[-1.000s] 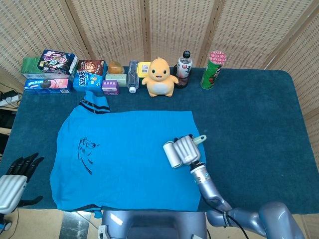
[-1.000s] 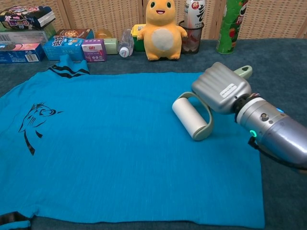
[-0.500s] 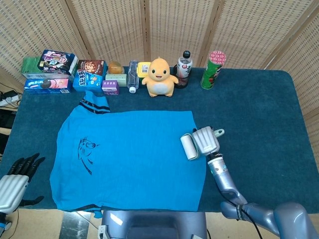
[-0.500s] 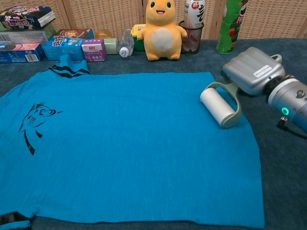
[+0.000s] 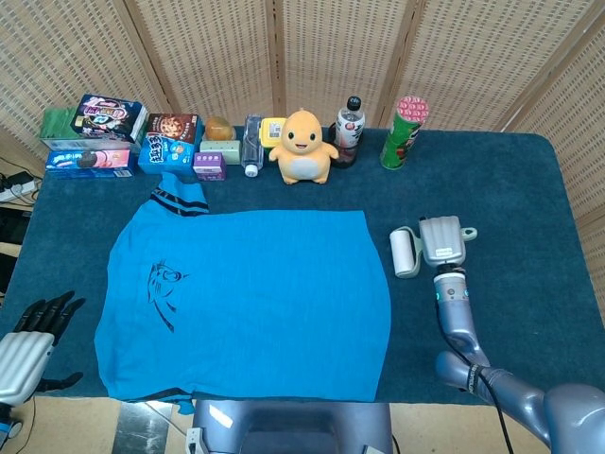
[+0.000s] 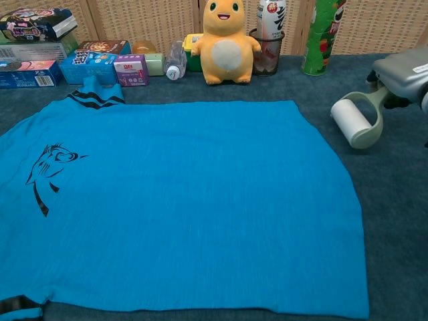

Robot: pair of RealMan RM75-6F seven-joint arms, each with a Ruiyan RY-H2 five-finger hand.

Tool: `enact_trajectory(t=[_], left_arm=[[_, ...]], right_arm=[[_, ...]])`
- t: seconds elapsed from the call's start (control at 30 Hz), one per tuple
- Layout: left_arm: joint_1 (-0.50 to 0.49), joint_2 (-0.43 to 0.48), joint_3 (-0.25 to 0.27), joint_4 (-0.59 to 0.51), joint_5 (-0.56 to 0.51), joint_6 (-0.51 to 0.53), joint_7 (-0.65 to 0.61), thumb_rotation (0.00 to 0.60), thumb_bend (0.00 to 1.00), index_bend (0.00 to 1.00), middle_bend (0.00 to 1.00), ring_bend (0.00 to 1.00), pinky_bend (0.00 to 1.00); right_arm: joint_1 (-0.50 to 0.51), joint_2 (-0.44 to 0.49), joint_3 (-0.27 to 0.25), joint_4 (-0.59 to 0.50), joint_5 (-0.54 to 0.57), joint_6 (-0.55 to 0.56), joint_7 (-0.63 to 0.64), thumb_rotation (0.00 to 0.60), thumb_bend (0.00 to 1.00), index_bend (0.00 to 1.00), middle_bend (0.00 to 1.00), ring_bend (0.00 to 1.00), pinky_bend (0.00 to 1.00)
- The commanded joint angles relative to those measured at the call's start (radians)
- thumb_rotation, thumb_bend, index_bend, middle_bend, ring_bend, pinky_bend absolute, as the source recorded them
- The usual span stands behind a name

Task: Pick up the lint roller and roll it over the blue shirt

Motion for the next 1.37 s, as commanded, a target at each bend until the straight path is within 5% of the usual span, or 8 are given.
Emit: enact_trajectory(t=[0.03,0.17,0.23,0.33,0.57,0.77,1.1,1.37], left_arm=[[0.000,0.000,0.000,-0.002,-0.001,0.000,0.001,0.600,0.09,0.00,0.00,0.00,0.01],[0.000,-0.001,-0.001,-0.002,-0.002,0.000,0.003,0.600,0.09,0.00,0.00,0.00,0.01],[0.000,-0.001,-0.001,-0.002,-0.003,0.000,0.004,0.600,0.09,0.00,0.00,0.00,0.01],[-0.001,-0.001,0.000,-0.002,-0.003,-0.002,0.004,0.600,0.09,0.00,0.00,0.00,0.01],[-0.001,0.004,0.004,-0.002,0.007,-0.002,-0.006,0.600,0.09,0.00,0.00,0.00,0.01],[0.000,0.007,0.007,0.002,0.019,0.002,-0.016,0.600,0.09,0.00,0.00,0.00,0.01],[0.011,0.005,0.009,0.007,0.026,0.020,0.008,0.600,0.09,0.00,0.00,0.00,0.01],[0.034,-0.007,0.009,0.005,0.045,0.066,0.042,0.600,0.09,0.00,0.00,0.00,0.01]], right_arm=[[-0.010,-0.011,0.016,0.023,0.039,-0.023,0.017,0.600,1.00,0.51,0.70,0.81,0.99],[-0.023,-0.007,0.006,0.011,0.069,-0.042,-0.004,0.600,0.80,0.16,0.32,0.38,0.62],[-0.035,0.028,0.000,-0.056,0.118,-0.103,-0.023,0.600,0.28,0.00,0.05,0.06,0.29],[-0.040,0.109,-0.010,-0.185,0.173,-0.134,-0.080,0.600,0.00,0.00,0.00,0.00,0.13],[-0.079,0.288,-0.004,-0.524,0.233,-0.025,-0.116,0.600,0.00,0.00,0.00,0.00,0.05],[-0.173,0.413,-0.064,-0.671,-0.023,0.039,0.115,0.600,0.00,0.00,0.00,0.00,0.03],[-0.336,0.448,-0.229,-0.452,-0.521,0.292,0.619,0.600,0.00,0.00,0.00,0.00,0.04],[-0.458,0.424,-0.277,-0.374,-0.611,0.507,0.689,0.600,0.00,0.01,0.00,0.00,0.04]])
